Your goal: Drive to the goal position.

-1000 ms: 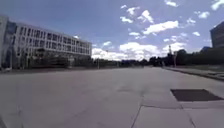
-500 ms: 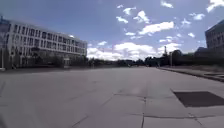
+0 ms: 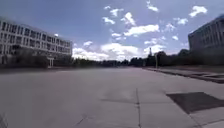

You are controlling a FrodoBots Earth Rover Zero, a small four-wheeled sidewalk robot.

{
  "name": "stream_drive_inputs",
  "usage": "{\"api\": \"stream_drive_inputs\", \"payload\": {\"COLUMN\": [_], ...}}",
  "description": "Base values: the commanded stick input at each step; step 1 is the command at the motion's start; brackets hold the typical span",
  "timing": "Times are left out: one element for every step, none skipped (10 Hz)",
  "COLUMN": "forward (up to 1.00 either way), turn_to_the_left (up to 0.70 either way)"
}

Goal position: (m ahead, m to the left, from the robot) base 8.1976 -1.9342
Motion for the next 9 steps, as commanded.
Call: {"api": "stream_drive_inputs", "payload": {"forward": [0.7, 0.7, 0.7, 0.7, 0.7, 0.7, 0.7, 0.7, 0.7], "turn_to_the_left": [-0.06, 0.0, 0.0, 0.0, 0.0, 0.0, -0.17, -0.35, -0.35]}}
